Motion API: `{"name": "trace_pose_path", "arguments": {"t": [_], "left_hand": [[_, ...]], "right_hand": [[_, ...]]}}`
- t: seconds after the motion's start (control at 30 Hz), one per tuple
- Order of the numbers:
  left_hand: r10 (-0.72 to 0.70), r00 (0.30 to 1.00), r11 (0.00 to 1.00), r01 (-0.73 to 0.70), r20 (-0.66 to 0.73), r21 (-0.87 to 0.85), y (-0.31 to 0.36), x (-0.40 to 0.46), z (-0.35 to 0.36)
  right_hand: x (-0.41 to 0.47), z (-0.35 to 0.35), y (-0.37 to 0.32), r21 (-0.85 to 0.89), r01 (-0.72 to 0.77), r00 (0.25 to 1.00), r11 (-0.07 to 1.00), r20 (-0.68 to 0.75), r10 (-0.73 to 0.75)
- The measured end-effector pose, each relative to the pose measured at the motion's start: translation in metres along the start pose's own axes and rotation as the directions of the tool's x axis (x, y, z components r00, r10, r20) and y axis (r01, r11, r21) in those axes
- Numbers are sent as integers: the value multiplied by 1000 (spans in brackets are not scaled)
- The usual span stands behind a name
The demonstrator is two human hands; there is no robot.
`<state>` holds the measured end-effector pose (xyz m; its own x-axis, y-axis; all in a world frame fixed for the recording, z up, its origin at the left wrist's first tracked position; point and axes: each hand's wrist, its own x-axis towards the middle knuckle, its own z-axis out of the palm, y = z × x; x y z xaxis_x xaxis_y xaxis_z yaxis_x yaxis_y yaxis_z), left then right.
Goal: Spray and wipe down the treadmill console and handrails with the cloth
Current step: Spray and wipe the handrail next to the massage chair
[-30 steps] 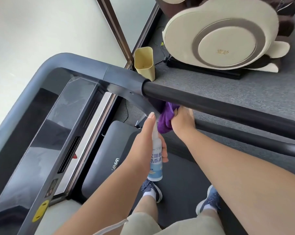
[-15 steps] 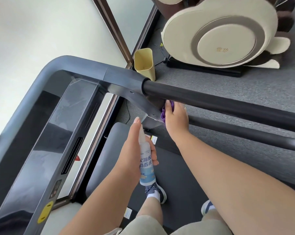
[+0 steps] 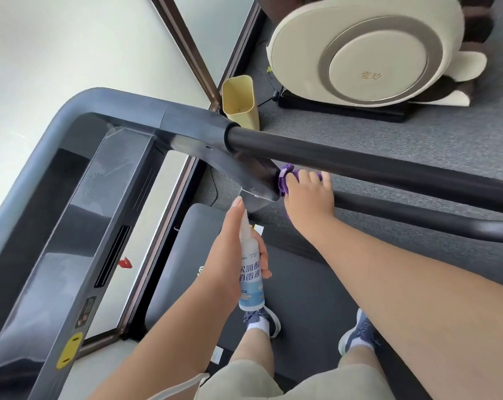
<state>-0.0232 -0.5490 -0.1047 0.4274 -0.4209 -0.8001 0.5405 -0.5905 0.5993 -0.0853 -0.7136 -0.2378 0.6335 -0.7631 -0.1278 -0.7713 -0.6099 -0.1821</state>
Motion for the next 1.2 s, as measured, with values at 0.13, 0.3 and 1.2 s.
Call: {"name": "trace_pose_path", "arguments": {"t": [0.13, 0.3, 1.2], "left_hand": [[-12, 999, 1000, 12, 34, 7, 9, -2, 16], [7, 996, 999, -10, 94, 33, 13, -2, 28], [-28, 999, 1000, 27, 41, 13, -3, 6, -35]], "right_hand": [[-31, 2, 22, -109, 79, 997, 991, 29, -77], [-45, -10, 46, -91, 33, 998, 995, 55, -28], [14, 12, -14, 37, -67, 998, 997, -15, 68]]}}
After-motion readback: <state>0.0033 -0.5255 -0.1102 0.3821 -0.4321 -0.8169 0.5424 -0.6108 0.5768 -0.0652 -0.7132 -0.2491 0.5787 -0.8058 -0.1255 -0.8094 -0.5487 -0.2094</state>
